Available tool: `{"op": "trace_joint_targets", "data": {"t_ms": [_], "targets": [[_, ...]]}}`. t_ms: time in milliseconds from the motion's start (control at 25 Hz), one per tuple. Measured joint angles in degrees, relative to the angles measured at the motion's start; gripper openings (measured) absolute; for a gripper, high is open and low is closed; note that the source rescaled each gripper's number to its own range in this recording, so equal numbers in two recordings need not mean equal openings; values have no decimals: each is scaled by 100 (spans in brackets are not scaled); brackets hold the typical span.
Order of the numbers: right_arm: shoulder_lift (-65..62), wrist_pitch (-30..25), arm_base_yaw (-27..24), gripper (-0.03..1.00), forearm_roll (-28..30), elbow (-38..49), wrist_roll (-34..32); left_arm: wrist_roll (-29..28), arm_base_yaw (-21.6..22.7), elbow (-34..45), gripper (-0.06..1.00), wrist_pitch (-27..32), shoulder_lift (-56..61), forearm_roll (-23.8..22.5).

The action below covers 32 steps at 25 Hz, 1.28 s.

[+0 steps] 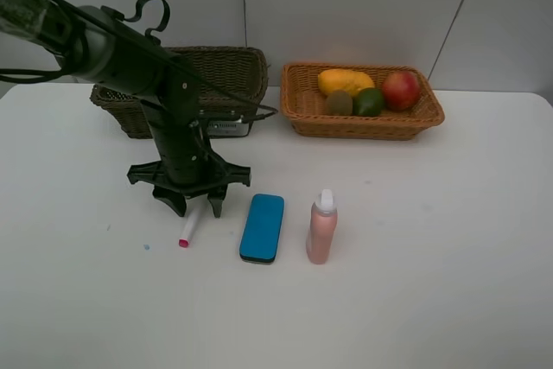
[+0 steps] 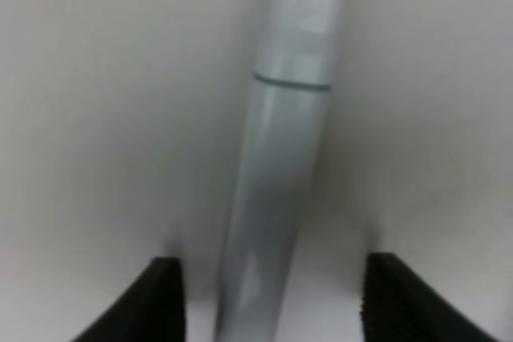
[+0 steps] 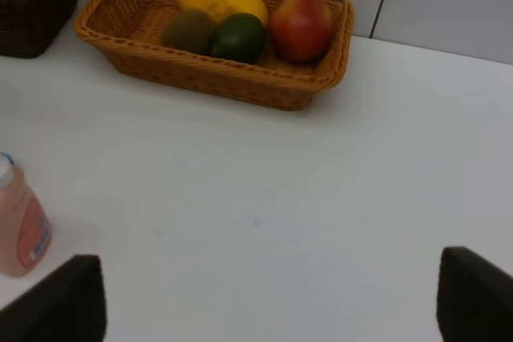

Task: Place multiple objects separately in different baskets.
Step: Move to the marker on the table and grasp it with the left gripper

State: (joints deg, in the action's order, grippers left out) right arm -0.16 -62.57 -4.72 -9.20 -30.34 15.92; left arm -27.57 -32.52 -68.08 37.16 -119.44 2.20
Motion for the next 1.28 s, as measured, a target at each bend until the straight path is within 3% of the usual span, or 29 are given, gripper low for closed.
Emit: {"op": "trace_joint_targets", "data": {"t_ms": [80, 160, 1280], "targets": [[0, 0, 0, 100, 0, 0, 0, 62, -11, 0, 14, 0, 0, 55], [0, 0, 0, 100, 0, 0, 0, 75, -11, 0, 2, 0, 0, 93], [0, 0, 0, 100, 0, 0, 0, -20, -11, 0, 0, -118, 37, 243]]}}
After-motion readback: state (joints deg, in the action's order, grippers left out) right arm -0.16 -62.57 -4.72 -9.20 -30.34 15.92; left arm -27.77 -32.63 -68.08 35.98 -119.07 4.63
